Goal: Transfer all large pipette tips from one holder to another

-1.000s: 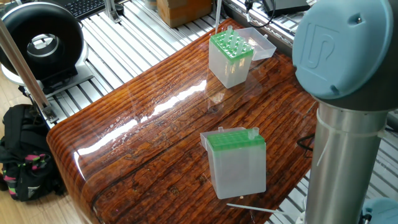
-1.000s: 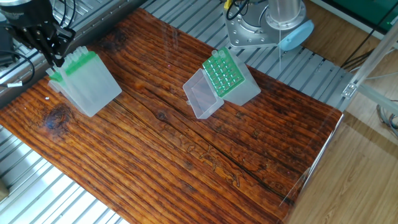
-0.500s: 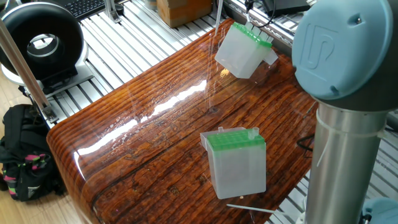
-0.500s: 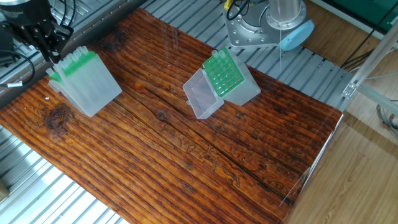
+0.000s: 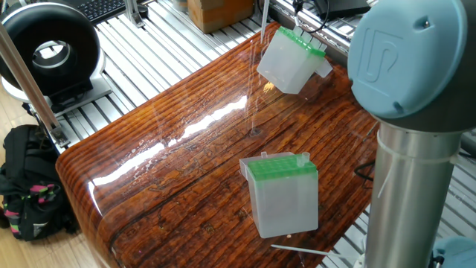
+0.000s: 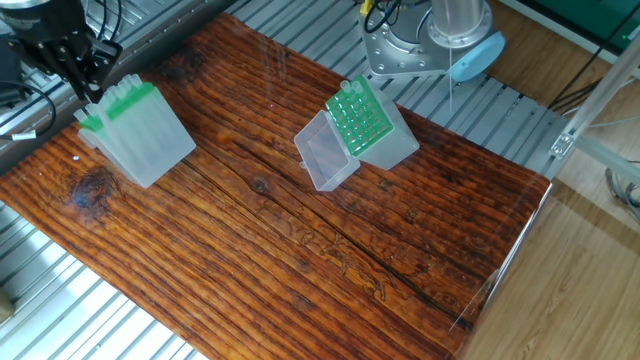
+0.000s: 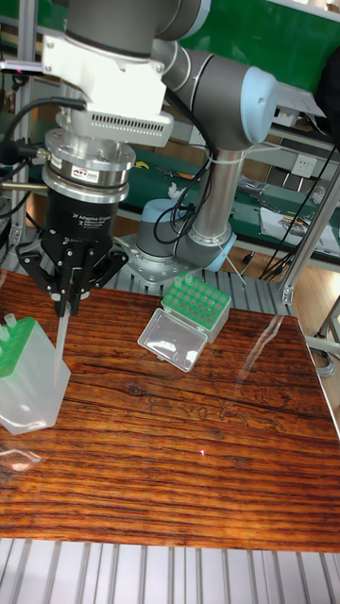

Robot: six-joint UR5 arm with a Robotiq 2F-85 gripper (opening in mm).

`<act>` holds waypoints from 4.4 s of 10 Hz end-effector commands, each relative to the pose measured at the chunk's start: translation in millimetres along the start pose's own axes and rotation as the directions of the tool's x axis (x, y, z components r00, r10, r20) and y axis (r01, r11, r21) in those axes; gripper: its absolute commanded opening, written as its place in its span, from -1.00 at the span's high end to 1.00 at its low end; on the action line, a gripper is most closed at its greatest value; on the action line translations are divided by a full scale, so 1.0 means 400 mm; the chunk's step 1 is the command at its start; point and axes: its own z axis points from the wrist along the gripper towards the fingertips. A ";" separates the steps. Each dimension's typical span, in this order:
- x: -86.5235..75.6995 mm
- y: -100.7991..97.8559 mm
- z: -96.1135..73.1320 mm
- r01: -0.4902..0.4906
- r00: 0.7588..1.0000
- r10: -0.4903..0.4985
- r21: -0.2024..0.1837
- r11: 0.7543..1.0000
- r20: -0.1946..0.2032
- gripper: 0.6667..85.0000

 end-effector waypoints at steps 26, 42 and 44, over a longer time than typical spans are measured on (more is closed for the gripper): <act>-0.027 0.156 -0.062 0.004 0.999 -0.004 0.001 1.000 -0.034 0.97; 0.028 0.162 -0.077 0.055 0.995 -0.055 -0.008 0.998 -0.080 0.99; 0.047 0.111 -0.071 0.038 0.995 -0.034 0.034 0.999 -0.092 0.99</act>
